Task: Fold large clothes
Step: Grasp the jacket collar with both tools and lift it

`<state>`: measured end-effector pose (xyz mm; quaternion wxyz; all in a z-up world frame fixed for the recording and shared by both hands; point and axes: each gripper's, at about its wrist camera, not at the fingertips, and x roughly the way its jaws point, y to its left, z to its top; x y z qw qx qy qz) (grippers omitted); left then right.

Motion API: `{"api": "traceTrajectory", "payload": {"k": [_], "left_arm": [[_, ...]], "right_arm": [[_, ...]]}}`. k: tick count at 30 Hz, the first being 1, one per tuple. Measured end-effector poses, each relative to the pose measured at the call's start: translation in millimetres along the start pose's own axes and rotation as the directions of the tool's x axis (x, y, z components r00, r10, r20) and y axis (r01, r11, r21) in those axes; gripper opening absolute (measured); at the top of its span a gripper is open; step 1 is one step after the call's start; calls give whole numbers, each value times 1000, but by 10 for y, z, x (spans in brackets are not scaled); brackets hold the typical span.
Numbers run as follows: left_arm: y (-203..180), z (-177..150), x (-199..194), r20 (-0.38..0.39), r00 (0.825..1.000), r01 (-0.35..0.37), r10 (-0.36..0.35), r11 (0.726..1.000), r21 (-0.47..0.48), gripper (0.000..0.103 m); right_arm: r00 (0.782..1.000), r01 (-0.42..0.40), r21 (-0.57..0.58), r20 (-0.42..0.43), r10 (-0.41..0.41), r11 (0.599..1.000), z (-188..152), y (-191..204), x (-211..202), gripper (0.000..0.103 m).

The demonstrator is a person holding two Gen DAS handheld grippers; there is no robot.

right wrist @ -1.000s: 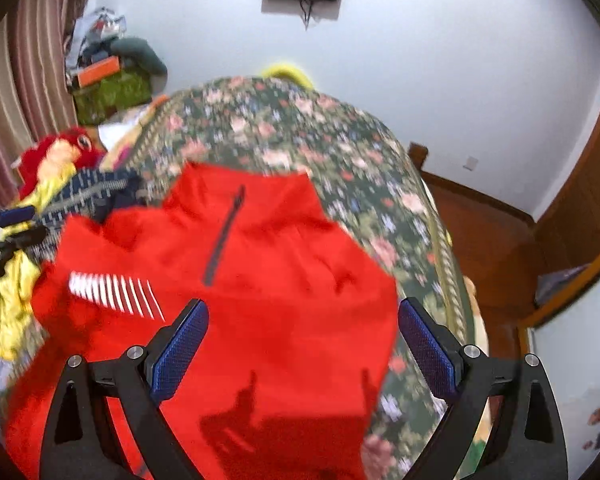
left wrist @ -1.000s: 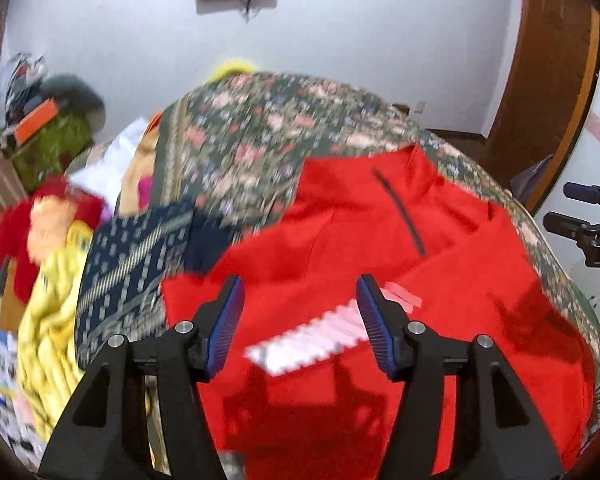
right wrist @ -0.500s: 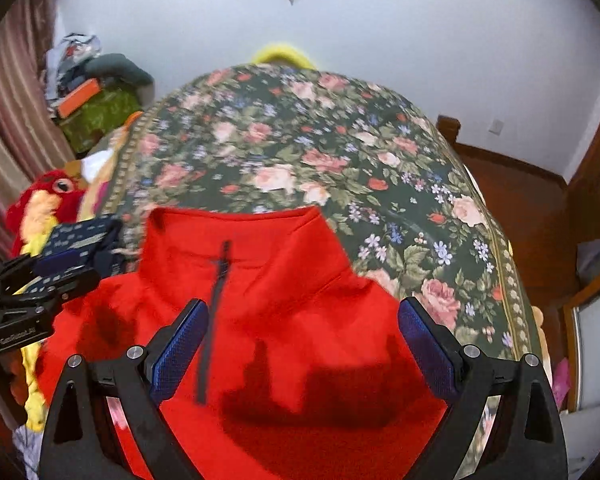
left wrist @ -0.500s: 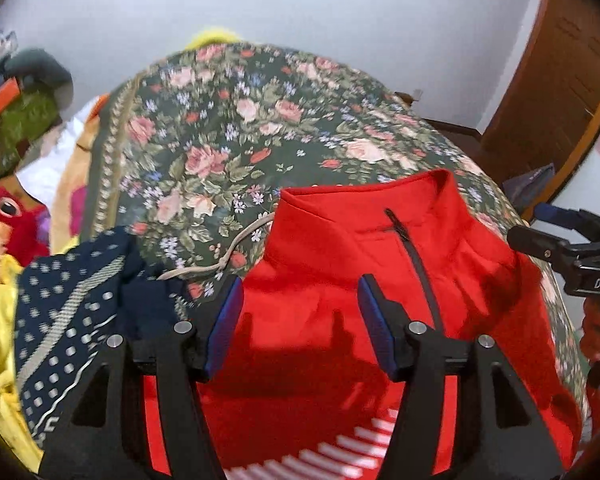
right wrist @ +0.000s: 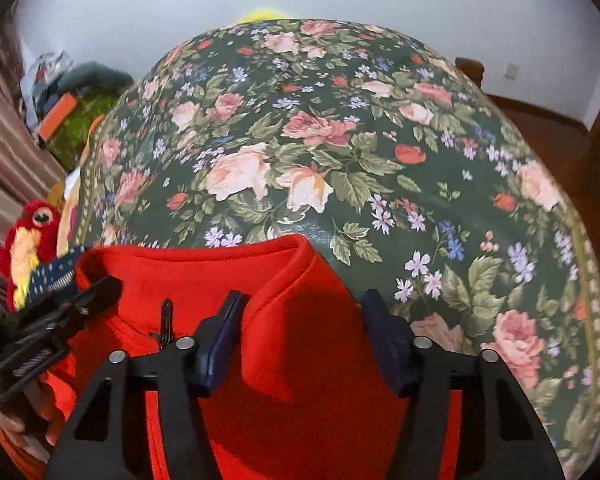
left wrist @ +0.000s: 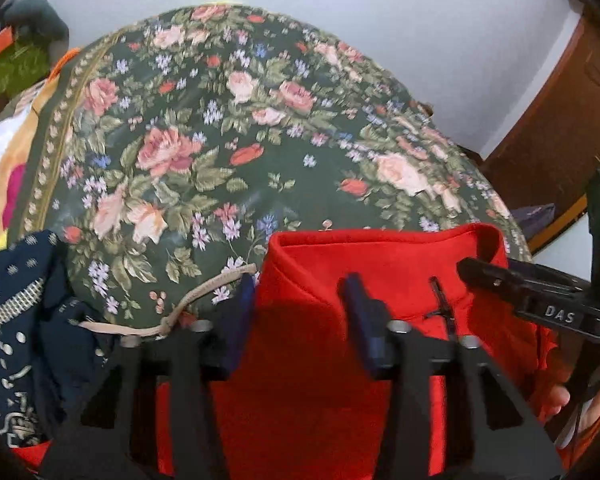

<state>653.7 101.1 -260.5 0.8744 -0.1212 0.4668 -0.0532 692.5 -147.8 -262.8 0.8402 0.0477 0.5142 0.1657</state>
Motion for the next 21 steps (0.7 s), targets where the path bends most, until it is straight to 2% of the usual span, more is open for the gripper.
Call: {"api": "traceTrajectory", "payload": {"k": [2,3,4,6,11,15,21], "left_arm": [[-28,-31,0,17,1000,-11,11,1000,19,23],[-60,-51,-29,31,999,-29,28,999,43,14],[-87,-62,-60,42,998,-44,41,997,63,11],[-152,-101,-145,61,996,-74,67,992,104,9],[-429,-248,-558,143,983,-146,116,964,223,5],[-629,-374,-983,198,972,-184,130,941,286,5],[-828,-657,-1672,243,966,-156,83,942,297,5]], "right_arm": [[999,-20,15,28,20,1000,-43,-44,-44,37],[999,-29,13,34,28,1000,-60,-50,-75,31],[999,-35,9,38,35,999,-74,-47,-104,24],[998,-35,-20,44,35,999,-108,-2,-205,18],[995,7,-104,103,4,995,-186,230,-569,14],[989,-3,-133,148,22,991,-307,353,-1006,14],[982,-24,-153,183,52,988,-658,465,-1659,13]]}}
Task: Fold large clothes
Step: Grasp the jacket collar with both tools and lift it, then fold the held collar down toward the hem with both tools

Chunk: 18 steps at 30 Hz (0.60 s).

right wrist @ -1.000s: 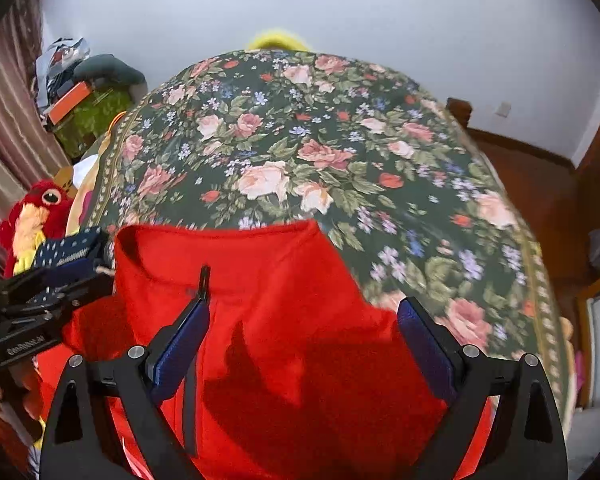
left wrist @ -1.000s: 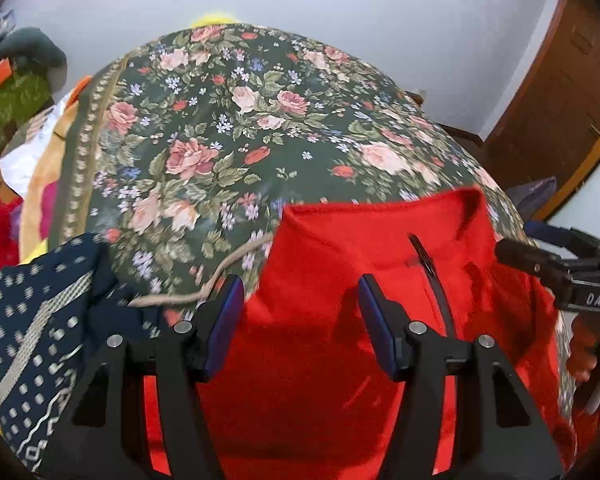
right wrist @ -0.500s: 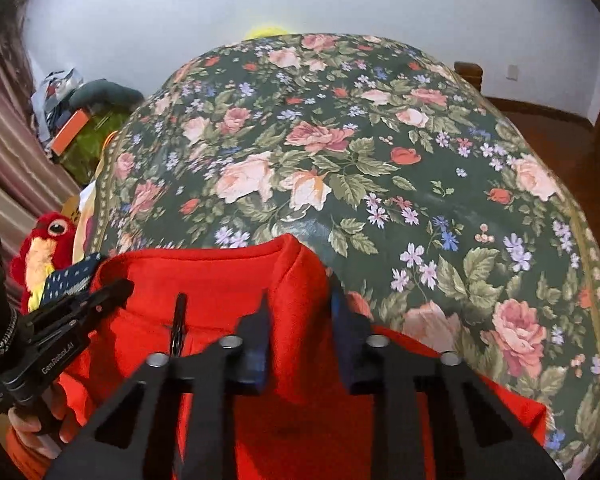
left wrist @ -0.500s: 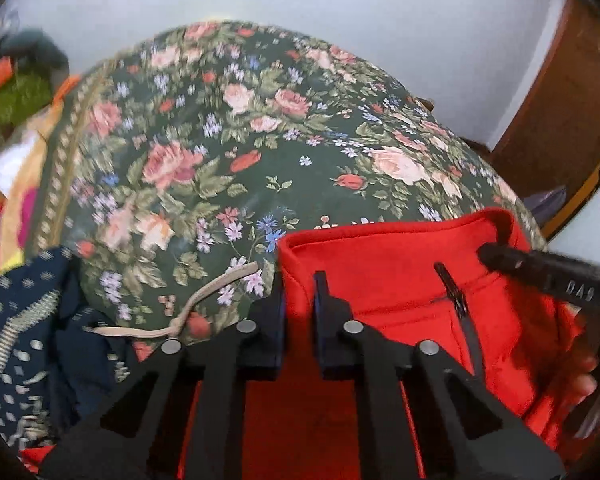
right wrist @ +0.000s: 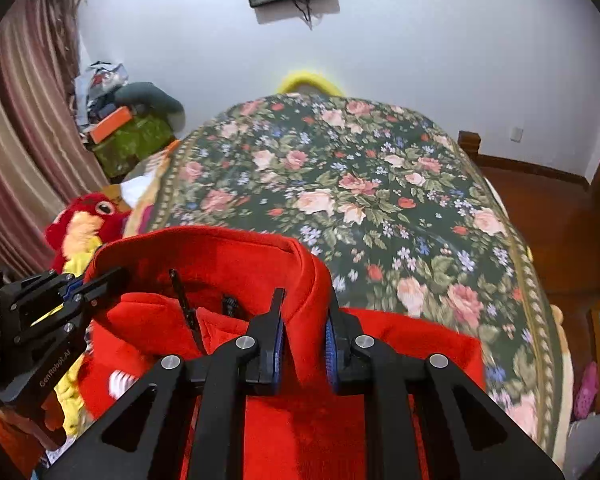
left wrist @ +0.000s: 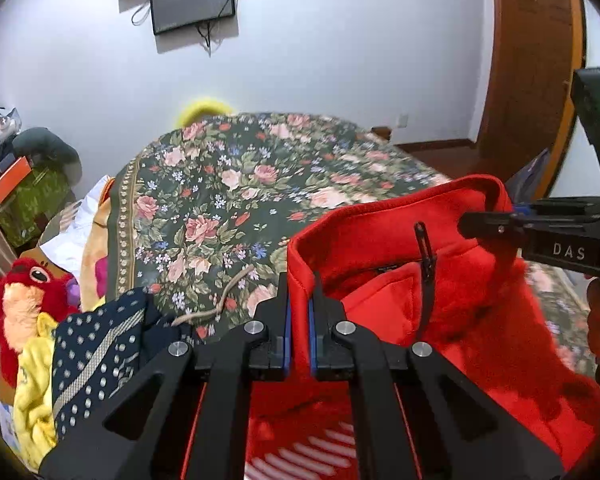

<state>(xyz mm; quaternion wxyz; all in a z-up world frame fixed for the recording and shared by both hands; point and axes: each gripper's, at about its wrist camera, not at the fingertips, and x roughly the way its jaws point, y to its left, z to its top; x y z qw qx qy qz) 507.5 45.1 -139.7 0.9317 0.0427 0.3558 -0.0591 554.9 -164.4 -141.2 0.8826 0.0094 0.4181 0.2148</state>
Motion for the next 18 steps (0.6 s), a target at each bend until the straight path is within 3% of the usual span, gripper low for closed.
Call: {"api": "traceTrajectory", "payload": {"k": [9,14,18], "left_arm": [[-185,-417,-740,26,999,38,-38,999,-16,5],[-217,-704,-910,-2,997,80,-80,995,-67,5],[-295,-984,-960,-45,994,95,-98,994,-49,5]], "right_arm": [[999,-45,6,-8,45,999,-632,195,-752,13],[999,-47,-33,-27,46,998,-1057,335,-943,13],[998,-38,-60,-59,35,997,-1401,404,-964,13]]}}
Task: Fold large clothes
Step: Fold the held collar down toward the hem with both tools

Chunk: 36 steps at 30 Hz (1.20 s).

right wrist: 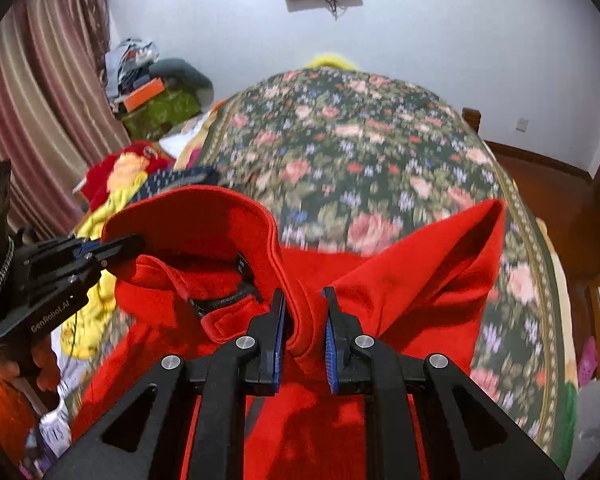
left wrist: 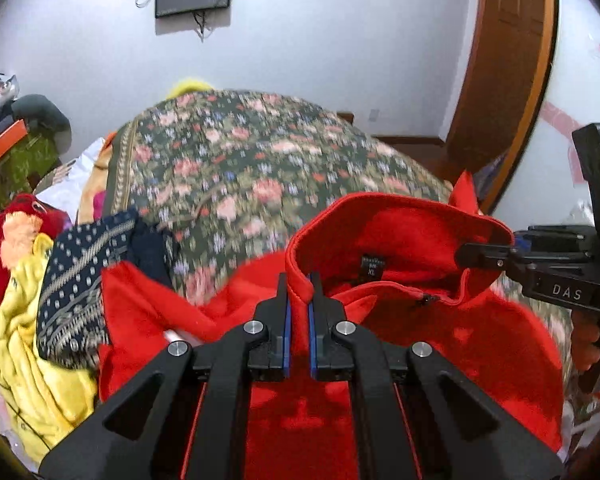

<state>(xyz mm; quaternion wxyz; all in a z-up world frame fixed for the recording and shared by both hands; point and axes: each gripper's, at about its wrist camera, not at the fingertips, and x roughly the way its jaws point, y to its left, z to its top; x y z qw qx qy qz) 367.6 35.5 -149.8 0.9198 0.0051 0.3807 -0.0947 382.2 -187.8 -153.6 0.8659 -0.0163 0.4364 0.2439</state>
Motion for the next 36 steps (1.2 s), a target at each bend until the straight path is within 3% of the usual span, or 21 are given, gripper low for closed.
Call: {"api": "traceTrajectory", "payload": {"k": [6,10,13,16,19,21,28,32,36], "left_arm": [[-109,-520,123,-111,994,11,-7,999,39,6],[-107,-796,214,-185,983,22,-17,999,27,8],[-63,-972,259,-229,973,38,-36,999,4,9],[-41,-1120,219,-247,968,47,-44,999,4,19],[-20,-1225,127,-245,969,16,-6,999,39,35],[9,-1251,54,-238,971,0,12,999,52,42],[261,-1076,-254,-161,983,-85,93,995,54,49],[488,-884,-313,-113,984,-135,136,991,14,59],[803,-649,-148,-112,983,-158,148,984,-86,60]], "right_arm": [[995,28,-56,-90,-32,998,-406,72,177,14],[989,77,-89,-117,-88,993,-581,58,249,14],[986,75,-74,-144,-85,994,-680,3,242,14],[982,67,-61,-172,-76,996,-737,-43,198,14],[977,44,-69,-204,-57,997,-796,-59,112,14],[977,42,-90,-204,-60,995,-815,-44,57,14],[986,33,-128,-159,-54,991,-792,-27,-205,14],[990,54,-118,-124,-69,992,-731,-99,-341,14],[990,114,-83,-68,-120,990,-558,-228,-417,14]]}}
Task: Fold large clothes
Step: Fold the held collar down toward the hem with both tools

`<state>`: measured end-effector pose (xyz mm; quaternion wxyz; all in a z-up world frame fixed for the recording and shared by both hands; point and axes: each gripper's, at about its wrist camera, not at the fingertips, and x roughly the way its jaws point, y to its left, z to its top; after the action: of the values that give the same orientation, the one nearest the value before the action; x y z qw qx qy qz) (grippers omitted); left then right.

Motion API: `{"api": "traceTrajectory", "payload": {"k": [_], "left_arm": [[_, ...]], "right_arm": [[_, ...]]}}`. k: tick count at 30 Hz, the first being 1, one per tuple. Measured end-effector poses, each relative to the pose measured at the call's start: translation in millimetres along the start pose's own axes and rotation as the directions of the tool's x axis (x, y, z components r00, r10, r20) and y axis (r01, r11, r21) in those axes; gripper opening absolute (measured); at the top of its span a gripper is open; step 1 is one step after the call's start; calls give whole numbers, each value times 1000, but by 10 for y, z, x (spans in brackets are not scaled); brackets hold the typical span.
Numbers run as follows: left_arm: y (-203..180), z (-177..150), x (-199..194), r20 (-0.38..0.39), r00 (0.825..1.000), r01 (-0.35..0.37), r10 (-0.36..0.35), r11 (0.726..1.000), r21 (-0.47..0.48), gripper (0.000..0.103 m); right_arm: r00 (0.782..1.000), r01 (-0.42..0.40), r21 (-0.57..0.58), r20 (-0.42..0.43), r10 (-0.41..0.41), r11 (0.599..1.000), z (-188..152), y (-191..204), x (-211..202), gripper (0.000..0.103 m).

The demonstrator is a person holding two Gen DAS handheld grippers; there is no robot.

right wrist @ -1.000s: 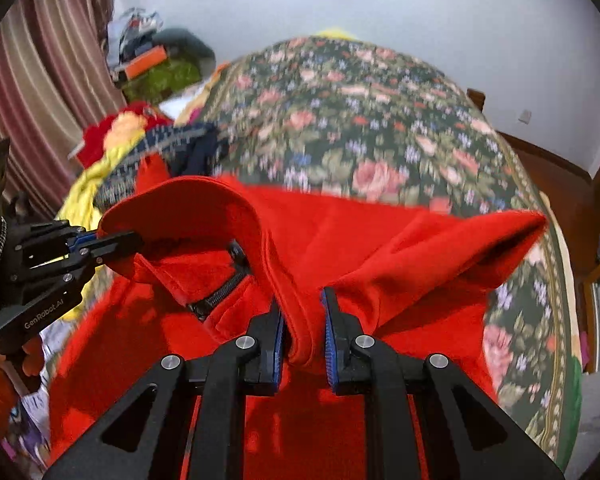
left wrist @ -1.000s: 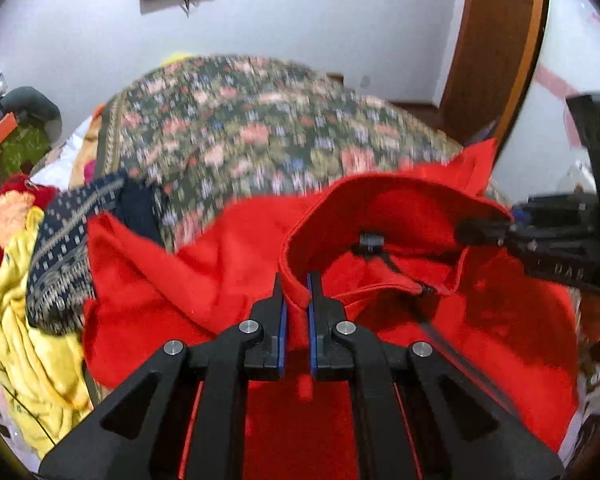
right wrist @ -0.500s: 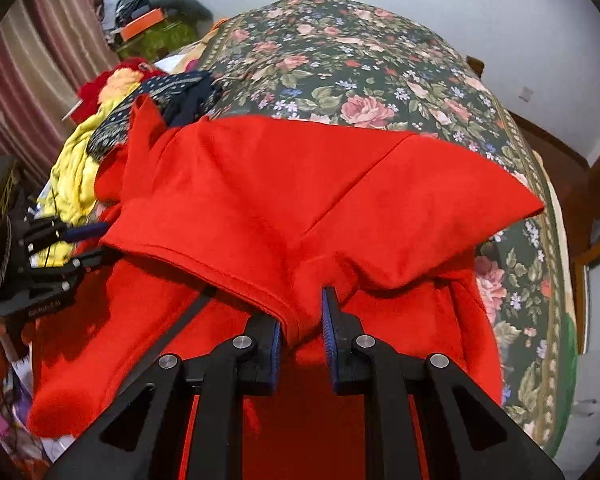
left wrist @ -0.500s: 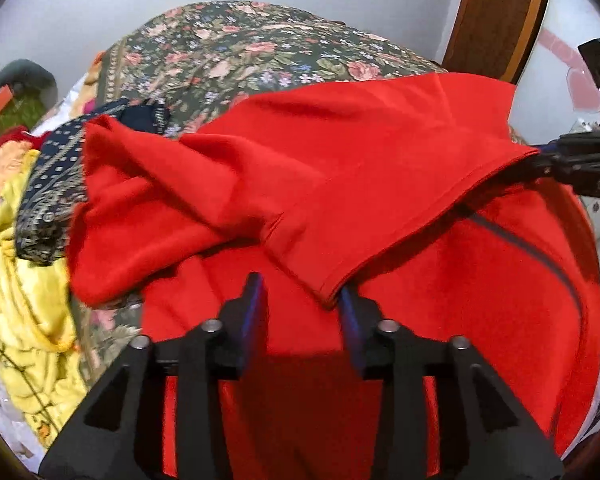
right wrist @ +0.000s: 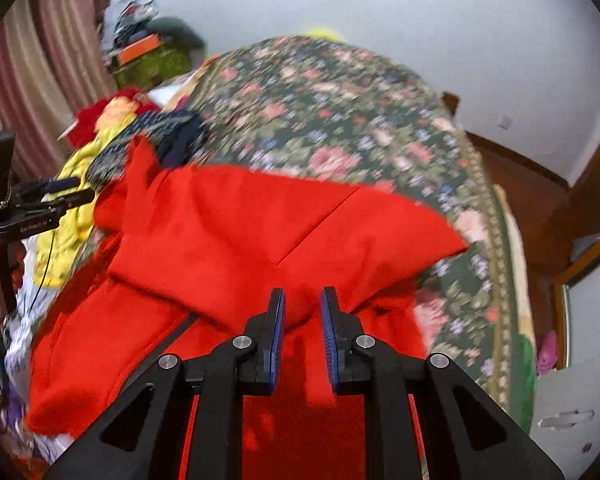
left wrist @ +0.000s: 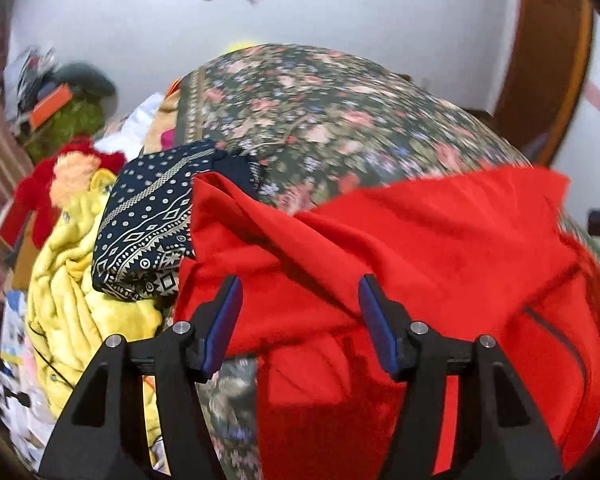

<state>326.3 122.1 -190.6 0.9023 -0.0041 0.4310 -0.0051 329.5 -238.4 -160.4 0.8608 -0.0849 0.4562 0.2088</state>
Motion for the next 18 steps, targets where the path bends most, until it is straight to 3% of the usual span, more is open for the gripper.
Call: {"api": "traceTrajectory", "payload": {"k": [3,7,11,13,15,18], "left_arm": [[160,133,234,-35,996,75,-79,991,-112,60],[333,258,630,-77,983,138,-164,954,-265,59],[429,351,970,-113,985,88,-130,944,-317,52],[499,399,1123,-137,988,29,-78,944,-330,42],[569,434,1197,-140,988,9,-62,936,-351,19],[618,425,1146,-116,993,-11,-32,936,-352,7]], "right_arm": [[999,36,36,23,-37,999,148,-128,33,14],[996,85,63,13,-86,994,324,-261,219,14],[996,90,70,-13,-89,993,439,-320,447,14],[996,85,75,-31,-83,994,467,-337,558,14],[995,87,75,-54,-83,993,510,-362,708,14],[989,125,51,-86,-120,991,515,-373,891,14]]}}
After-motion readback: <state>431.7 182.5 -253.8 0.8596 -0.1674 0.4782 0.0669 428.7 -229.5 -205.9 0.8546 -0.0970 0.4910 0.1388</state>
